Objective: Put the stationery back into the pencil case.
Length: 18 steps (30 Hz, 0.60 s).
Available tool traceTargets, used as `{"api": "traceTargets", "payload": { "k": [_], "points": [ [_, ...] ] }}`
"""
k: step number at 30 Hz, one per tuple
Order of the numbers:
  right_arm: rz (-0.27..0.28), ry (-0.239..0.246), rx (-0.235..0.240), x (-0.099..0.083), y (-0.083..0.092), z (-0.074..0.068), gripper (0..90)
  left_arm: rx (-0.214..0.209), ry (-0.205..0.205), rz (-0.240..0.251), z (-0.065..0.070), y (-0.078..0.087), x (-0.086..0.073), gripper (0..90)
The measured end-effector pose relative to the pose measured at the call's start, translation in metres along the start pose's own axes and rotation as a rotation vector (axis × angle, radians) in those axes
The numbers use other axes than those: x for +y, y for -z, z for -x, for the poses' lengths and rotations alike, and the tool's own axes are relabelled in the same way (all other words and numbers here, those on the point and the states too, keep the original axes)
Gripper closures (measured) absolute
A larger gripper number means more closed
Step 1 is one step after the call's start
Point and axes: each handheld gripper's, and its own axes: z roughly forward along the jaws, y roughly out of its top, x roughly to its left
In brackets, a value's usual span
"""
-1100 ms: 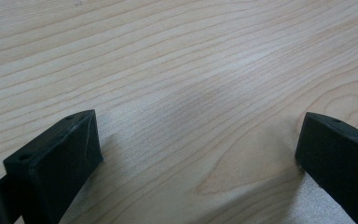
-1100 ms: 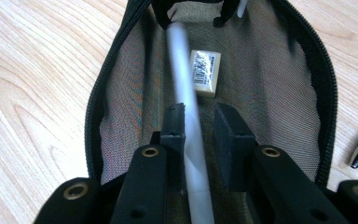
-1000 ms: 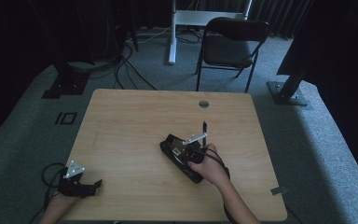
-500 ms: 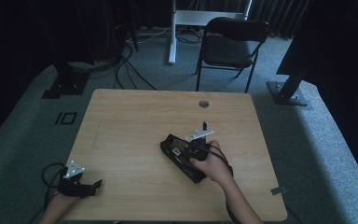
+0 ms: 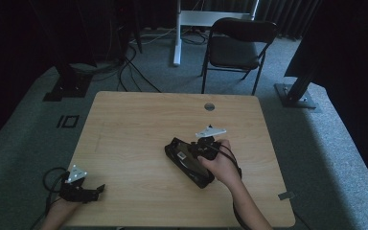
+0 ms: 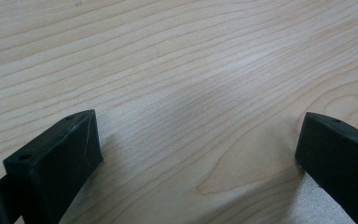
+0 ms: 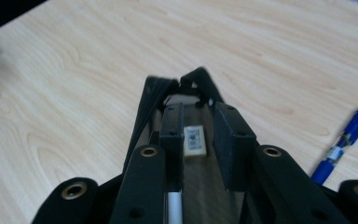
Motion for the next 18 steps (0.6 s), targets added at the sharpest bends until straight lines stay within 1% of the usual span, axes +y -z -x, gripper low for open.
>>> {"api": "traceTargets", "payload": {
  "k": [5, 9, 10, 11, 14, 16, 18],
  "points": [
    [0.049, -0.029, -0.046, 0.004, 0.001, 0.007, 72.6, 0.0, -0.002, -0.001, 0.0, 0.0, 0.0, 0.2],
    [0.076, -0.054, -0.084, 0.006, 0.002, 0.016, 72.7, 0.0, -0.002, -0.001, 0.0, 0.0, 0.0, 0.1],
    [0.076, -0.054, -0.084, 0.006, 0.002, 0.016, 72.7, 0.0, -0.002, -0.001, 0.0, 0.0, 0.0, 0.1],
    [0.074, -0.056, -0.097, 0.006, 0.001, 0.017, 72.7, 0.0, -0.002, -0.001, 0.0, 0.0, 0.0, 0.2],
    [0.075, -0.069, -0.112, 0.006, -0.001, 0.022, 72.6, 0.0, -0.001, -0.001, 0.0, 0.0, 0.0, 0.2],
    [0.066, -0.067, -0.116, 0.005, -0.002, 0.024, 72.6, 0.0, -0.001, -0.001, 0.0, 0.0, 0.0, 0.2],
    [0.069, -0.068, -0.13, 0.005, -0.003, 0.027, 71.9, 0.0, -0.002, -0.001, 0.0, 0.0, 0.0, 0.2]
  ]
}}
